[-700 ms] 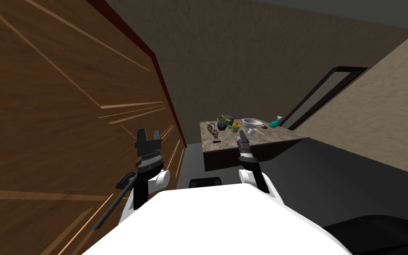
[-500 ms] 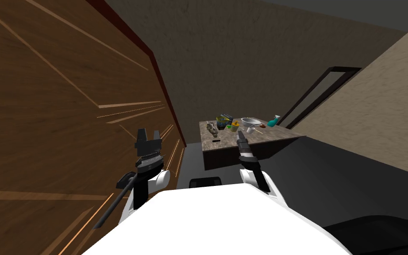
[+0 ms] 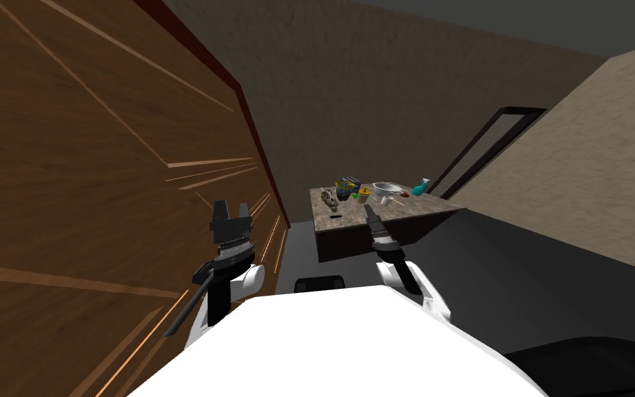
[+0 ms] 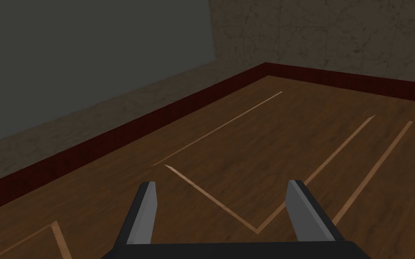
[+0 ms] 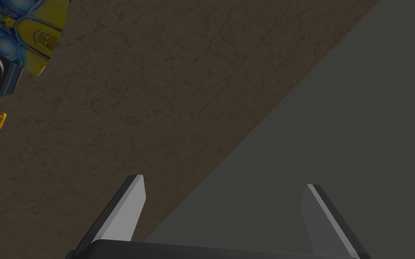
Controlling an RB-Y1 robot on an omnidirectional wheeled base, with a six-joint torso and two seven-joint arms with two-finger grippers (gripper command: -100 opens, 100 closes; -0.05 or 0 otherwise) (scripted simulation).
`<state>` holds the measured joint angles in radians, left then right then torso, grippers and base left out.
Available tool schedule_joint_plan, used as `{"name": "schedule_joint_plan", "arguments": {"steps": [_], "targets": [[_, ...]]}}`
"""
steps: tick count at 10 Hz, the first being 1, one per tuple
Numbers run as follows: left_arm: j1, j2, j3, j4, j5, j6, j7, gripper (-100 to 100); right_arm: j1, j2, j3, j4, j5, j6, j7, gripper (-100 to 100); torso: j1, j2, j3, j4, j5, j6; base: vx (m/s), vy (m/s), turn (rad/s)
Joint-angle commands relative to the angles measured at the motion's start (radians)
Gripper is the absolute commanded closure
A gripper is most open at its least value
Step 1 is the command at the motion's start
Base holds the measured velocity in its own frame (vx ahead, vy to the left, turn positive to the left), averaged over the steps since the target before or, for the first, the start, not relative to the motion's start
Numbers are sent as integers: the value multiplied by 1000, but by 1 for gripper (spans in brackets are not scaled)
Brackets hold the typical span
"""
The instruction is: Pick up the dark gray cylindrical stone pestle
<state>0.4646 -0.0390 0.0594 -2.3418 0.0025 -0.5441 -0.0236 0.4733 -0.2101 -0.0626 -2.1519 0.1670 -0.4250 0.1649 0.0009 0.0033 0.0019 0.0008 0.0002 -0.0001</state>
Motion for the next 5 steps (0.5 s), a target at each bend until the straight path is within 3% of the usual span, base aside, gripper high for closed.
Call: {"name": "schedule_joint_plan", "arguments": {"steps": [1,4,5], "targets": [[0,0,0,0,0,0,0,0,-16,-50,5,25,21,-24,9,-100,0,0,0,0,0,0,-51,17,9],[0,0,0,0,0,0,0,0,-26,-114,11,44,37,-40,16,-100,0,-1,-1,0,0,0,-32,17,15],[0,0,0,0,0,0,0,0,-36,-155,17,65,55,-58,23,-100,0,-1,-1,0,0,0,-36,22,36]]}}
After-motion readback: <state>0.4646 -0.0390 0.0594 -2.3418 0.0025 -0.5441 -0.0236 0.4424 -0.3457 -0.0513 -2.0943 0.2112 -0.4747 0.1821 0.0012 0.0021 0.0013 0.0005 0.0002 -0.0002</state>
